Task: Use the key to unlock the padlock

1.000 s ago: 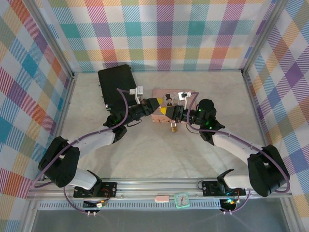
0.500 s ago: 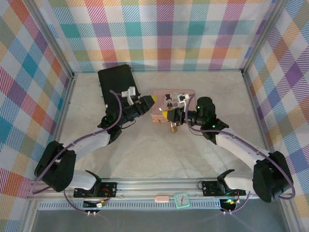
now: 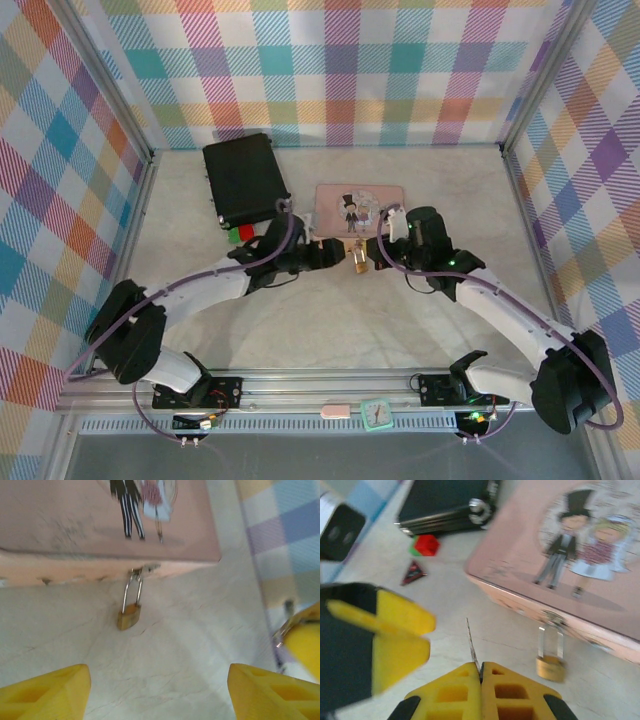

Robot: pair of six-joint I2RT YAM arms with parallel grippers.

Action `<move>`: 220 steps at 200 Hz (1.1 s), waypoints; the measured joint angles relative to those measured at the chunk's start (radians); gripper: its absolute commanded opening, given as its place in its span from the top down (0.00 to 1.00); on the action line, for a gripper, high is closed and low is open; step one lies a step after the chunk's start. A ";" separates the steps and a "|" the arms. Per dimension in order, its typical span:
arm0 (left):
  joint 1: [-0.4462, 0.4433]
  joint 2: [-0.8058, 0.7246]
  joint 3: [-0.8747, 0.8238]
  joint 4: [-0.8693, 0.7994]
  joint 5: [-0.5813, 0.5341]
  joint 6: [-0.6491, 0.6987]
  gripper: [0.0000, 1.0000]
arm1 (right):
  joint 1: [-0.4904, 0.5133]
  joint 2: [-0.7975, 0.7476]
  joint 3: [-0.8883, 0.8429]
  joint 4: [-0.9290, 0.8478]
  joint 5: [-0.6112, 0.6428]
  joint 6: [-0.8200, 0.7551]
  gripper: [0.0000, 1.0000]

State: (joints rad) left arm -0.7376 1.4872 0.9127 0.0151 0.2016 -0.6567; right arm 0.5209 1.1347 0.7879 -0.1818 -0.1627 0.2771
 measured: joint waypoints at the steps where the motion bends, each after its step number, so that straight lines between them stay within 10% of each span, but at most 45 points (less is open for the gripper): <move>1: -0.002 0.003 0.002 -0.003 -0.002 0.001 0.29 | -0.001 -0.002 -0.001 -0.005 0.007 0.002 1.00; 127: -0.109 0.499 0.304 -0.046 -0.157 -0.013 0.37 | -0.166 -0.196 -0.120 -0.185 0.188 0.082 1.00; 220: -0.111 0.579 0.364 0.045 -0.203 -0.043 0.74 | -0.169 -0.216 -0.151 -0.151 0.143 0.090 1.00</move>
State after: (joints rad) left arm -0.8490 2.0666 1.2766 0.0605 -0.0013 -0.7002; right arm 0.3515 0.9192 0.6365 -0.3332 -0.0200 0.3668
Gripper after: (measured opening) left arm 0.302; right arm 0.047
